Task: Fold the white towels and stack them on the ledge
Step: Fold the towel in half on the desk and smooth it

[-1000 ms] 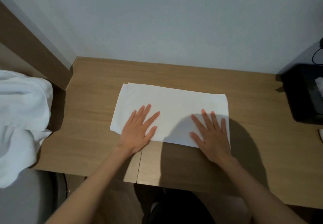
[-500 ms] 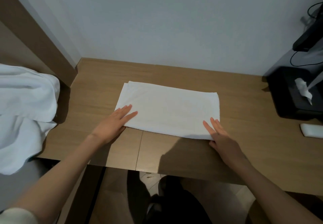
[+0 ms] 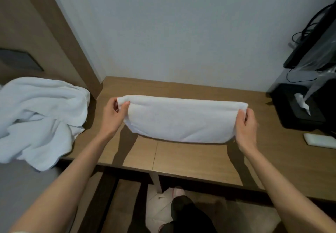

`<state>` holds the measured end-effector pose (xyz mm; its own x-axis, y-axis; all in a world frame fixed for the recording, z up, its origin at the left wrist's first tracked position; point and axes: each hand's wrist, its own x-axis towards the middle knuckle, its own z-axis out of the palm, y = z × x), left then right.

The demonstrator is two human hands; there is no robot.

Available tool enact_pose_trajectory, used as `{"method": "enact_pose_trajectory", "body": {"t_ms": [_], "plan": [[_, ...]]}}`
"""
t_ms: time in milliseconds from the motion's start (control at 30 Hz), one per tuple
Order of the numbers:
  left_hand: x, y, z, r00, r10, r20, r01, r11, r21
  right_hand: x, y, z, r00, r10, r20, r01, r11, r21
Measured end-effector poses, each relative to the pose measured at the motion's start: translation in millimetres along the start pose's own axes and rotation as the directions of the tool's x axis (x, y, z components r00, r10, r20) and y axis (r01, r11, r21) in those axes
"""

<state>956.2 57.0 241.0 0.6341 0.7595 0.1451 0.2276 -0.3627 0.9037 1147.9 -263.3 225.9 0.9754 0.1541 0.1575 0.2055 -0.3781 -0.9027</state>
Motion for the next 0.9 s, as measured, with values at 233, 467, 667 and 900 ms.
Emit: {"method": "enact_pose_trajectory", "body": {"t_ms": [233,467,667,900], "plan": [[-49.3,-4.0,-36.8,0.968,-0.080,-0.238,0.083,0.996,0.005,-34.0,-27.4,15.3,0.993,-0.112,0.042,0.116,0.987,-0.110],[-116.3,-43.2,-101.1,0.881,-0.253,-0.401,0.268,0.963,-0.018,-76.5,-46.8,62.4,0.960,-0.115,0.256,0.138,0.987,-0.076],[-182.6,-62.6,-154.4,0.741,-0.300,-0.601,0.307,0.947,-0.095,-104.7,-76.7,121.0,0.857,-0.170,0.487,0.209,0.978,-0.025],[-269.5,-67.2,-175.6,0.489,-0.353,-0.798,0.456,0.883,-0.111,-131.6,-97.8,186.3,0.651,-0.266,0.711,0.293,0.952,0.089]]}}
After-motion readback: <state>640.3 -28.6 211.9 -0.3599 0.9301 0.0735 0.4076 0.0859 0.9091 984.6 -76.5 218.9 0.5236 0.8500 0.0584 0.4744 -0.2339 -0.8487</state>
